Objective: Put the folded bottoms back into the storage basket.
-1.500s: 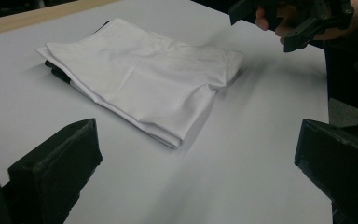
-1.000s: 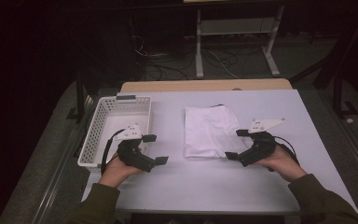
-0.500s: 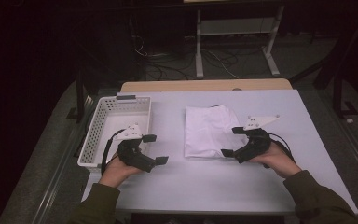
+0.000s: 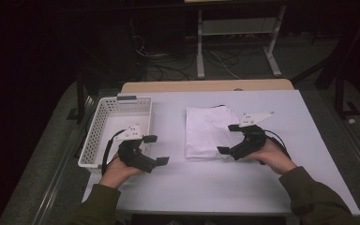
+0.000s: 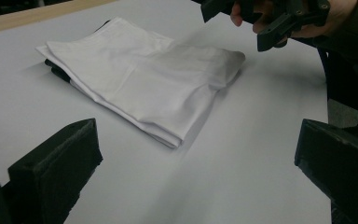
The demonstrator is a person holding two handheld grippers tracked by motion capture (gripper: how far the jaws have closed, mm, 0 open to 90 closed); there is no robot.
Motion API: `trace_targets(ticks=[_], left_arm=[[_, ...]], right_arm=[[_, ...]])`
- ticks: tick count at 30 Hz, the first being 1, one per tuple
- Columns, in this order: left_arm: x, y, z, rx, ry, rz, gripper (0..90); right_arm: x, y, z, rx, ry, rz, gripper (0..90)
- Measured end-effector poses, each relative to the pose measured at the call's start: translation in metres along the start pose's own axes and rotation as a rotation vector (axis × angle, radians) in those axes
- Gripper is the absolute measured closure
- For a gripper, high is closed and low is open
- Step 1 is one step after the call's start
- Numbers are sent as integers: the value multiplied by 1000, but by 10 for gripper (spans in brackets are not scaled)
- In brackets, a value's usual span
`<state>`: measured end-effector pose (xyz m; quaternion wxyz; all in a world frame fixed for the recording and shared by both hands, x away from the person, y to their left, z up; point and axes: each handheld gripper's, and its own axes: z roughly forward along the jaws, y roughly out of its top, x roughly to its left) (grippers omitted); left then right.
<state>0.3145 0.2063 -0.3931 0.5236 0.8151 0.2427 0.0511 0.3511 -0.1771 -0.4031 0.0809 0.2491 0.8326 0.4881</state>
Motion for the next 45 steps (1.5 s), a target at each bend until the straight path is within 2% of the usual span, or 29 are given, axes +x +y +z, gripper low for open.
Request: trace_targets(ticks=[24,34,40,45], left_arm=[[0,0,0,-3,-3,-2,0],[0,0,0,-2,-2,-3,0],[0,0,0,-3,-3,-4,0],[0,0,0,-3,-4,-4,0]], right_arm=[[-6,11,29,34,25,-10,17],[-7,7,31,95,23,-16,133],[-7,5,32,124,34,-18,159],[-9,1,32,152,37,-34,267]])
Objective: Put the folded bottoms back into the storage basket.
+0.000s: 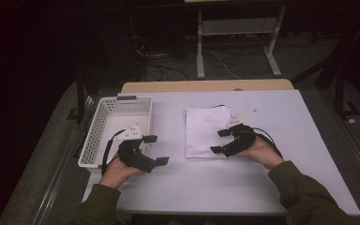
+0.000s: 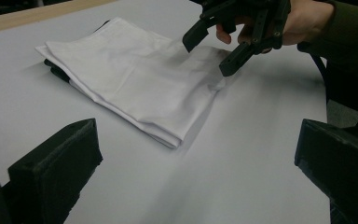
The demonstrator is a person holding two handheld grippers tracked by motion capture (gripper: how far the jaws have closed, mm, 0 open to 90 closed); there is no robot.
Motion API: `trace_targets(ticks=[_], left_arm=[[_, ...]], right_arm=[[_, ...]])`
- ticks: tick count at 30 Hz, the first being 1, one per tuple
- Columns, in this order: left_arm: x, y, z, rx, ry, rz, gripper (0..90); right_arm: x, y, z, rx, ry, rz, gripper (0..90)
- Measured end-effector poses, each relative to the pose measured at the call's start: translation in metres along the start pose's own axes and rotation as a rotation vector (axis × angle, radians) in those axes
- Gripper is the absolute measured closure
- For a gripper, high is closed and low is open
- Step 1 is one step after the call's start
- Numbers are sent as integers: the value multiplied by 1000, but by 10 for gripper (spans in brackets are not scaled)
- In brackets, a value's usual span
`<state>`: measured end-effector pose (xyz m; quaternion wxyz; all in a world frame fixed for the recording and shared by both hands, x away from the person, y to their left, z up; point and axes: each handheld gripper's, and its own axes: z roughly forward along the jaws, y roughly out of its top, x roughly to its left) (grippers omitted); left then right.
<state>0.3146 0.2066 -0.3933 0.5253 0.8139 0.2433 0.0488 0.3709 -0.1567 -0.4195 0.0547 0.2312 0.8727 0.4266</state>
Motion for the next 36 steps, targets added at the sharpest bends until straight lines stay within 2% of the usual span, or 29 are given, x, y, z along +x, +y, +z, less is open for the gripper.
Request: trace_targets(ticks=[7,13,25,33,36], left_arm=[[0,0,0,1,1,1,0],[0,0,0,1,0,1,0],[0,0,0,2,1,2,0],[0,0,0,3,2,2,0],[0,0,0,3,3,3,0]], right_arm=[[-3,-6,1,43,26,-15,415],[-3,-11,5,79,41,-29,494],[0,-18,16,161,34,-72,528],[6,-20,22,189,-7,-140,529],[8,-20,22,192,-28,-178,559]])
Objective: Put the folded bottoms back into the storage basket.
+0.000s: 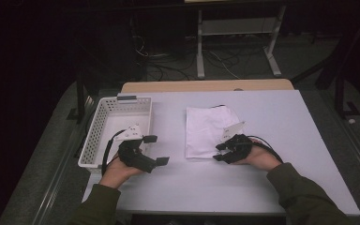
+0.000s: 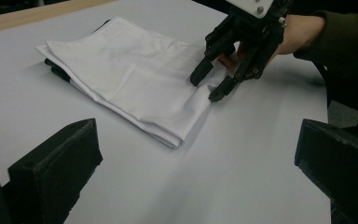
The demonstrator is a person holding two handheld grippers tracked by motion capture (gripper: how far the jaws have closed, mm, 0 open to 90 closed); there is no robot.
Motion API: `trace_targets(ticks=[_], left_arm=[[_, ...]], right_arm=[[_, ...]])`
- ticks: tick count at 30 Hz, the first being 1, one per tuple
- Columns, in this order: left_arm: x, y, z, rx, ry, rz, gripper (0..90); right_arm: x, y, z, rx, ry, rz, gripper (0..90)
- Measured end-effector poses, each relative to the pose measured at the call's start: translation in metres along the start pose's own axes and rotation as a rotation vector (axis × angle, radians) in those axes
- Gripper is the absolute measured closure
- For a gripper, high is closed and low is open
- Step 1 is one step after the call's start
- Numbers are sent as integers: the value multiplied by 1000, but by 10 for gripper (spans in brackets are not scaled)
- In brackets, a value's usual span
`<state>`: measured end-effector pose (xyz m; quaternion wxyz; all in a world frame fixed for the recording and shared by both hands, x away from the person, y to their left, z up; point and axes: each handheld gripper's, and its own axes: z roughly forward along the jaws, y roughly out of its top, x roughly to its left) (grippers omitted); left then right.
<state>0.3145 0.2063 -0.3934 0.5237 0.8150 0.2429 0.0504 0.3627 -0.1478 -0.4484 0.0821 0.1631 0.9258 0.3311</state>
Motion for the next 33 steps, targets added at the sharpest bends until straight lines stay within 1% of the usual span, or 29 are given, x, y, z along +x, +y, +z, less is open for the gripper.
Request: trace_targets(ticks=[2,6,8,14,18,20,22,25,33], left_arm=[[0,0,0,0,1,-1,0],[0,0,0,0,1,0,0],[0,0,0,1,2,0,0],[0,0,0,1,2,-1,0],[0,0,0,0,3,-2,0],[0,0,0,1,3,-1,0],[0,0,0,0,3,-2,0],[0,0,0,-1,3,-3,0],[0,0,0,-2,3,-4,0]], right_arm=[[2,0,0,3,-17,-15,583],[2,0,0,6,-31,-36,645],[1,0,0,5,-39,-39,700],[-1,0,0,4,-54,-39,813],[-3,0,0,-2,-43,-21,829],[-6,0,0,-6,-28,-1,835],[-6,0,-1,-7,-24,-1,836],[-8,0,-1,-14,-7,20,838],[-7,2,-6,-42,25,38,838]])
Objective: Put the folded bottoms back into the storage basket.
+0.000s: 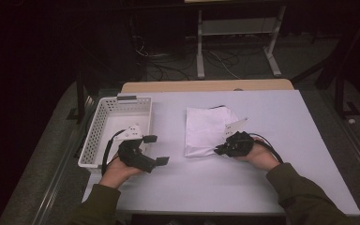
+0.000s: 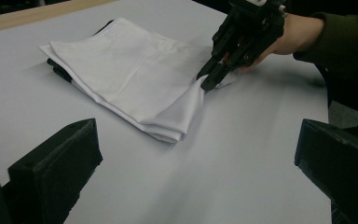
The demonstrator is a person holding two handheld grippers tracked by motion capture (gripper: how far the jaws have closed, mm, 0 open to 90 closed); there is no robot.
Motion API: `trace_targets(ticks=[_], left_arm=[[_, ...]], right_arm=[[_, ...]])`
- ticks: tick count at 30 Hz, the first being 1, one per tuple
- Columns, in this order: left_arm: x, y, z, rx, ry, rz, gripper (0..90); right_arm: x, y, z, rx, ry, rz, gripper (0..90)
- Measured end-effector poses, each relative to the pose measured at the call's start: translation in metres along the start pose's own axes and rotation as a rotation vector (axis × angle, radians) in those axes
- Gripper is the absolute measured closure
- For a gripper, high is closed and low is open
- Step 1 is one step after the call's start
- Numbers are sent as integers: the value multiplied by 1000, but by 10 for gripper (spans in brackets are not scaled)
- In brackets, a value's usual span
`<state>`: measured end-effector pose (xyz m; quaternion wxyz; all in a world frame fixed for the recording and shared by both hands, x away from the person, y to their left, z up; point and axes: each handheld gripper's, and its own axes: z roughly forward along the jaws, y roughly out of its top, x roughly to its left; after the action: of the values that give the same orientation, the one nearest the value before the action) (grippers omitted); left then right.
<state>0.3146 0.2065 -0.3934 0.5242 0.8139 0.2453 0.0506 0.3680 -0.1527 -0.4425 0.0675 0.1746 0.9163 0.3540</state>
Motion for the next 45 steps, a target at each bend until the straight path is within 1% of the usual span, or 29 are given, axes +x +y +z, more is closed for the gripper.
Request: trace_targets(ticks=[8,14,16,18,29,35,45], left_arm=[[0,0,0,-2,-1,-2,0],[0,0,0,-2,-2,-3,0],[0,0,0,-2,-2,-3,0],[0,0,0,-2,-1,-3,0],[0,0,0,-2,-2,-3,0],[0,0,0,-4,-3,-4,0],[0,0,0,-1,-2,-2,0]], right_arm=[[4,0,-4,-12,23,15,838],[8,0,-7,-13,37,15,837],[9,0,-8,-15,42,24,837],[11,-1,-8,-15,46,22,837],[22,-2,-12,-9,62,24,837],[31,0,-13,-2,70,25,837],[44,-4,-18,-1,86,21,837]])
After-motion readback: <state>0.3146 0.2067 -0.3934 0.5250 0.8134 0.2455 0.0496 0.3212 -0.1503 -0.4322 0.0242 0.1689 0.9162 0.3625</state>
